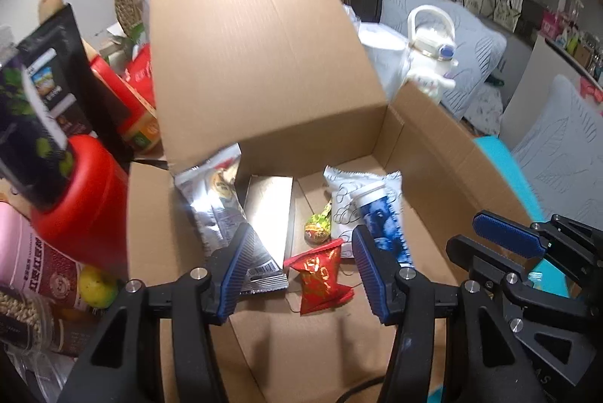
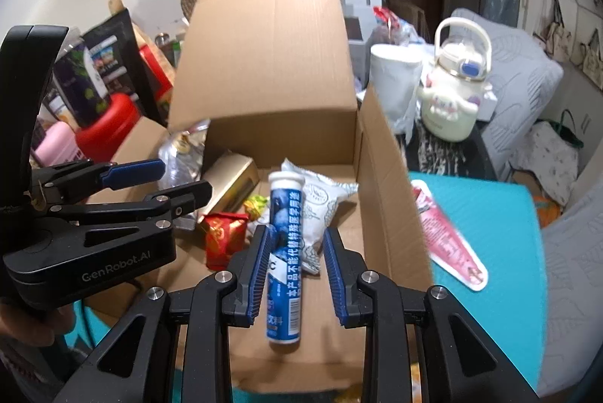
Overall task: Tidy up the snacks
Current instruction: 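Lower the tube and candy into the box and open both tools, then move both open tools back toward the remaining snacks on the table, then grasp the red candy bag with the left tool while the right tool grasps the red-white strip packet, then lift the red candy bag and strip packet over the box with both tools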
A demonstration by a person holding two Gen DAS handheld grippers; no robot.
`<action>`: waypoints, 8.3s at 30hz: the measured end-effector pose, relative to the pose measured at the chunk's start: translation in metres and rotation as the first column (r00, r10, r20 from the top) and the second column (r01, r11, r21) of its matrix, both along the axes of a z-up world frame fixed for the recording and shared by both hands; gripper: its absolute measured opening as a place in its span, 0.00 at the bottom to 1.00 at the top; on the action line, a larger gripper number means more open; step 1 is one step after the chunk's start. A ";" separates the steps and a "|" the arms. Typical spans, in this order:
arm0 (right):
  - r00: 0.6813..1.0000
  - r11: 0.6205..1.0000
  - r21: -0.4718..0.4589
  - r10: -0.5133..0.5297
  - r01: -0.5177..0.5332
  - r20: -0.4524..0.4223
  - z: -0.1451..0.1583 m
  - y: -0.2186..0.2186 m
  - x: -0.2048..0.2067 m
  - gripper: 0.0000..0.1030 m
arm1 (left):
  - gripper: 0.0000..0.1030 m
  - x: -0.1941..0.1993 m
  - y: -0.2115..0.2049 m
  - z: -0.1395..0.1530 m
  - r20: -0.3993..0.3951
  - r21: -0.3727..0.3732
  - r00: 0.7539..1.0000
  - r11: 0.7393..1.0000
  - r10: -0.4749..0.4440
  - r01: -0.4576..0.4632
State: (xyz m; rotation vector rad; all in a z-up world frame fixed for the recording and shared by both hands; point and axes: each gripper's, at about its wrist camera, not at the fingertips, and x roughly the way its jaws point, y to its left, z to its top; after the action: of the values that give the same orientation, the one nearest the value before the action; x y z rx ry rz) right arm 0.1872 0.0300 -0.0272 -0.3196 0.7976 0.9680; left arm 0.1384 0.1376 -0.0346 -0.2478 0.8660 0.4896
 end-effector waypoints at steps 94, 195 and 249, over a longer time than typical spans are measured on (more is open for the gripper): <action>0.917 0.920 -0.036 -0.391 0.390 -0.074 -0.067 -0.255 -0.040 0.64 | 0.77 -0.004 -0.191 -0.089 -0.060 -0.307 0.959 0.920 -0.276 0.245; 1.000 0.980 -0.200 -0.018 0.020 0.013 -0.099 -0.175 -0.190 0.48 | 0.73 -0.179 -0.157 -0.108 -0.109 -0.102 0.982 0.984 -0.154 0.143; 0.991 0.971 0.214 0.083 -0.104 0.102 0.051 -0.163 -0.181 0.43 | 0.73 -0.185 -0.138 0.052 0.292 0.045 0.942 0.986 -0.168 0.161</action>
State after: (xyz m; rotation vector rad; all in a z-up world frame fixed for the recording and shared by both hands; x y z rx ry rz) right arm 0.0067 -0.1328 0.0240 -0.2109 0.5889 1.1114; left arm -0.0470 -0.0004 0.0171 -0.2207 0.5833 0.2949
